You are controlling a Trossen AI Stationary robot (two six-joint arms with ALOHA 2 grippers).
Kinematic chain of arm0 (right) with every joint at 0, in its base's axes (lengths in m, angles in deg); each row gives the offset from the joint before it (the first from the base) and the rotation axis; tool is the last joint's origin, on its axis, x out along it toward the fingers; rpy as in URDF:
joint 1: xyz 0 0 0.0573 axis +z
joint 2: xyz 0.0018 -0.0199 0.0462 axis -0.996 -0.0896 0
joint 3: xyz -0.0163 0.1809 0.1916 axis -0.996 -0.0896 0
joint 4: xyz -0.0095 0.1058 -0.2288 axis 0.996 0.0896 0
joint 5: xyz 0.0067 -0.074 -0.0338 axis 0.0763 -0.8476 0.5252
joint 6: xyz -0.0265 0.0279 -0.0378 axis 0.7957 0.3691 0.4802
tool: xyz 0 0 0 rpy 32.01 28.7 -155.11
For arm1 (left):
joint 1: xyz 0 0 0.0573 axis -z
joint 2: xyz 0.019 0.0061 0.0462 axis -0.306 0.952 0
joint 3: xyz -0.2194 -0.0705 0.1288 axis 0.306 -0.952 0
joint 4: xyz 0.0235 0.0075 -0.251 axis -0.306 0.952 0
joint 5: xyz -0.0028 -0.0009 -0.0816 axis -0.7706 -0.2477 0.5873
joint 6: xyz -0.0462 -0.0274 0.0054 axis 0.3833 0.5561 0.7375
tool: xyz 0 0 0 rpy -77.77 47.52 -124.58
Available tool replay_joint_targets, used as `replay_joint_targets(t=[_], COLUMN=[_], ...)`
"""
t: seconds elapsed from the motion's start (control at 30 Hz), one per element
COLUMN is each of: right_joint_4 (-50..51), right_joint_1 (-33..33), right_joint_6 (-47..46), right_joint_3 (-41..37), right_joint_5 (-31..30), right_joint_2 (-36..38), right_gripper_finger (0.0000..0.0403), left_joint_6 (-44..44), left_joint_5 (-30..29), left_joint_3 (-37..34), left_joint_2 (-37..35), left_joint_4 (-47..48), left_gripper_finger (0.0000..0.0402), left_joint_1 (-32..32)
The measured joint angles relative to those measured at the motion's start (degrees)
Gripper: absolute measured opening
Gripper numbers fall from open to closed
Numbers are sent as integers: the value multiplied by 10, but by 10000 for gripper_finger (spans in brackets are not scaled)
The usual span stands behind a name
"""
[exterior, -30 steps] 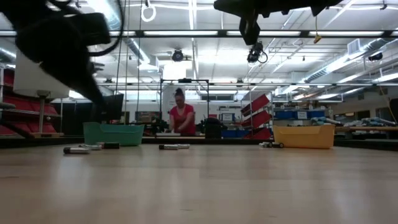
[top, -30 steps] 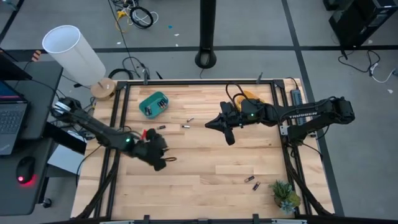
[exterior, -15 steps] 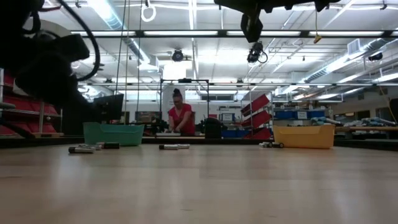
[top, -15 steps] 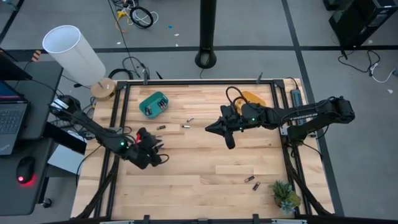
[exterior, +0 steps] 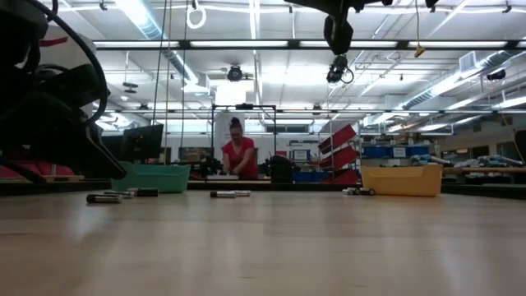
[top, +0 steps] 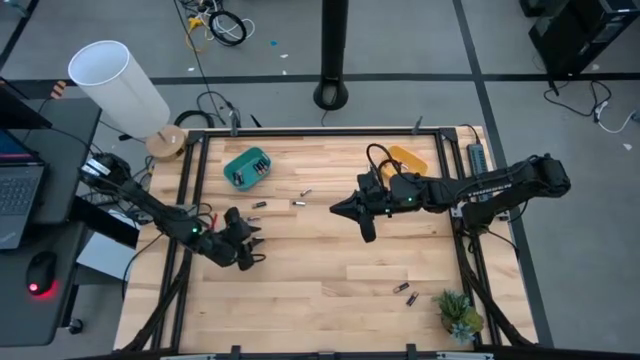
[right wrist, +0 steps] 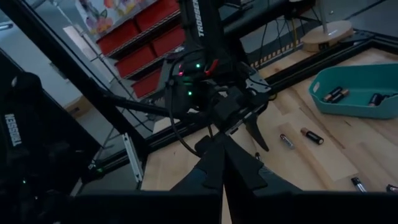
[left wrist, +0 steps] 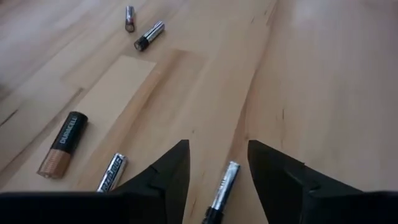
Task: Sort batteries
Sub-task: Put the silver battery into the yellow bin
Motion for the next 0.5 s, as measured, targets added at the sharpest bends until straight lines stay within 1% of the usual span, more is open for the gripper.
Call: replay_joint_targets(t=[0.1,0.27,0.5], right_joint_4=[0,-2,-13], right_joint_1=[5,11,14], right_joint_6=[-9,-15,-16], right_joint_3=[0,0,0], right_joint_5=[-12,-32,-46], right_joint_2=[0,0,0], right_gripper_finger=[11,10,11], left_joint_6=[-4,-29,-33], left_joint_5=[0,10,30], left_joint_3=[-12,-33,-49], left_joint_2=[0,0,0], left_joint_4=[-15,-72,-89], left_gripper_finger=[174,175,175], left_joint_1=[-1,-1,-1])
